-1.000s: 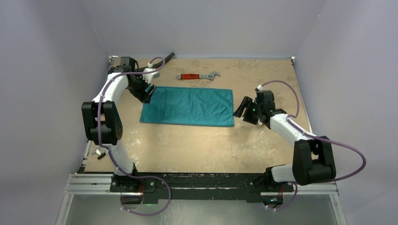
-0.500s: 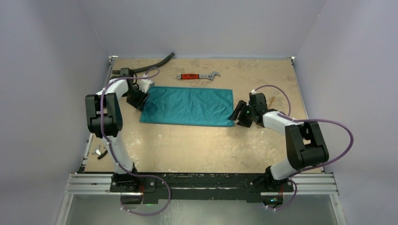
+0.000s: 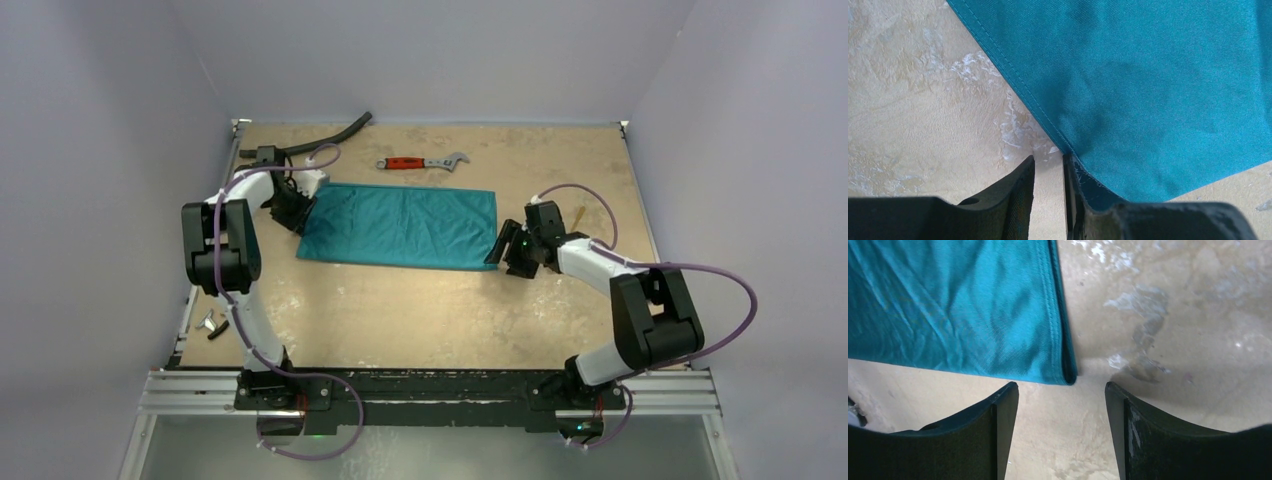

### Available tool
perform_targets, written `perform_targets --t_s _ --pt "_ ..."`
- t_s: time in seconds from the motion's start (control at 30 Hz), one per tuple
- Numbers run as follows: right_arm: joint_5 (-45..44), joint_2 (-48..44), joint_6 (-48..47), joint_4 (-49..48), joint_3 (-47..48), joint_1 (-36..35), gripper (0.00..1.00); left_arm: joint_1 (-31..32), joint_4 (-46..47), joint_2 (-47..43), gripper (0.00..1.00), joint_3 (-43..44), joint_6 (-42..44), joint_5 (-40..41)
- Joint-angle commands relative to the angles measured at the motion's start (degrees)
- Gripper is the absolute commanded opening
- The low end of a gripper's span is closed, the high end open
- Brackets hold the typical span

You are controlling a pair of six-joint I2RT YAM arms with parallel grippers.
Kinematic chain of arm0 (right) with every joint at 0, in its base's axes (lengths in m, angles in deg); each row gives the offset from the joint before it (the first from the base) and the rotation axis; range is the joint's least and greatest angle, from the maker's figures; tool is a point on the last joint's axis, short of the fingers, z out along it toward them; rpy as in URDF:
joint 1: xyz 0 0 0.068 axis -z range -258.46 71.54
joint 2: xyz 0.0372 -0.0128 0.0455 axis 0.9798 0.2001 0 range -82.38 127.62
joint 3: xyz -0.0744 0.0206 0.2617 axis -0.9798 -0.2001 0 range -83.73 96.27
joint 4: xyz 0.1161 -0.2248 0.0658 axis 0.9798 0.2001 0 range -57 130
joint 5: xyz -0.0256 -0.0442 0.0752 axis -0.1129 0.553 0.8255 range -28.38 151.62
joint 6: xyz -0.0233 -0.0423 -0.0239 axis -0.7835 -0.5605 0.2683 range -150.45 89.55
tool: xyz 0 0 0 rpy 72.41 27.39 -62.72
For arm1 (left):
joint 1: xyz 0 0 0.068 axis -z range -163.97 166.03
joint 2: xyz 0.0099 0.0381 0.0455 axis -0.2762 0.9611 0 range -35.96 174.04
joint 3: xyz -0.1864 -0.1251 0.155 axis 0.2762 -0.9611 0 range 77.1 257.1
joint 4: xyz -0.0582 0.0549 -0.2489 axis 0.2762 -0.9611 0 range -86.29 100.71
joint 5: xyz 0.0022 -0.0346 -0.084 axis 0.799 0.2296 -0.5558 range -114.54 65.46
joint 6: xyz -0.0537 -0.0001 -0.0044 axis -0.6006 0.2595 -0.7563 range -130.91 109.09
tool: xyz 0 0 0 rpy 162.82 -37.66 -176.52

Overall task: Fold the napkin into a case and place the utensils inside
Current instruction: Pick up the rectangle-folded napkin from the center of the board.

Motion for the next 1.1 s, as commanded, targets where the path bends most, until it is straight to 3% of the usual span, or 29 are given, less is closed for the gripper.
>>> perform_targets --t_s 0.0,0.23,0.4,0.57,0.7,0.87,1.07 --pt "-3.1 -1.7 -0.6 6.1 -0.5 0.0 0.68 -0.2 2.8 -0.3 0.25 -2.3 1.9 0.2" --pt "2.5 2.3 5.6 -1.3 -3.4 -1.3 0.68 -0.2 2.6 -0.1 0.23 -3.2 3.0 0.0" --pt "0.0 5.4 8.0 -2.5 -0.6 -2.7 0.64 -0.2 2.9 0.0 0.2 -3.8 3.0 -0.5" --pt "-4.9 3.7 10.5 -1.6 -0.4 -2.8 0.47 -0.2 3.1 0.2 0.19 -4.4 3.3 -0.3" --pt "-8.5 1.5 10.8 0.7 0.2 -2.8 0.27 -0.2 3.0 0.3 0.17 -4.4 3.4 -0.6" --pt "-11.0 0.5 10.6 4.7 2.1 -2.5 0.0 0.8 -0.6 -3.1 0.21 -5.2 5.6 -7.0" --pt "-14.9 0.2 7.4 8.1 3.8 -1.5 0.0 2.2 -3.7 -2.7 0.22 -4.1 3.9 -9.7"
